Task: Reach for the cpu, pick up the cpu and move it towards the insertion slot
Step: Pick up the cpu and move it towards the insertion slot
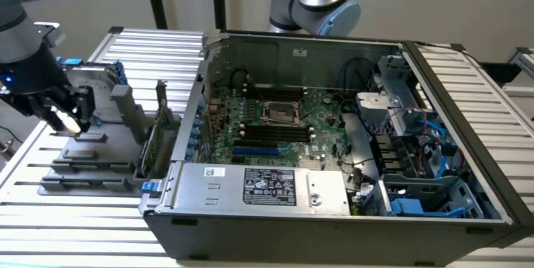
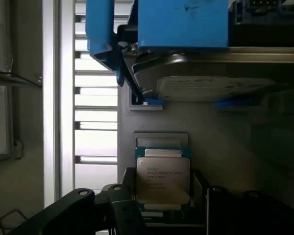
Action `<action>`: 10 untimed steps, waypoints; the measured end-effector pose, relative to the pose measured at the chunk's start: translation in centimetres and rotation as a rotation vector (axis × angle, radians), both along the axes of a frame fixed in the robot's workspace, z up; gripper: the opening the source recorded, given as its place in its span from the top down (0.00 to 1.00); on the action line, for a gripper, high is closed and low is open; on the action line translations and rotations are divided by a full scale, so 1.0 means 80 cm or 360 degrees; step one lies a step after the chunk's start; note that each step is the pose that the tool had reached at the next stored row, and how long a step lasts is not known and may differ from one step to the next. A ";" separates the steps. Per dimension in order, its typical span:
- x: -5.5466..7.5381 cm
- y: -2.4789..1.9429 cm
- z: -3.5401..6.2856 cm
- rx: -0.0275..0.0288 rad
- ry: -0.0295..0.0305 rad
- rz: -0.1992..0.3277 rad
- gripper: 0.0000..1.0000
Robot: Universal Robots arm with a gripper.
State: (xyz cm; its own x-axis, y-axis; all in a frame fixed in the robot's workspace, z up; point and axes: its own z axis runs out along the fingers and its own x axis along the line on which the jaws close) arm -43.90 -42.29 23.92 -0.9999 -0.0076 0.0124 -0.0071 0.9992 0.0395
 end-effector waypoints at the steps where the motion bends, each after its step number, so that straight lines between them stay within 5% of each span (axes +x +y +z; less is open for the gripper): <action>1: 0.000 0.0000 0.006 0.00000 0.00000 0.0000 0.45; 10: 0.003 -0.0003 0.057 -0.00001 0.00003 0.0001 0.45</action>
State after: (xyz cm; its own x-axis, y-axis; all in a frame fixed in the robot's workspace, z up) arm -43.66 -42.31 28.46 -0.9999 -0.0083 0.0126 -0.0078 0.9992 0.0394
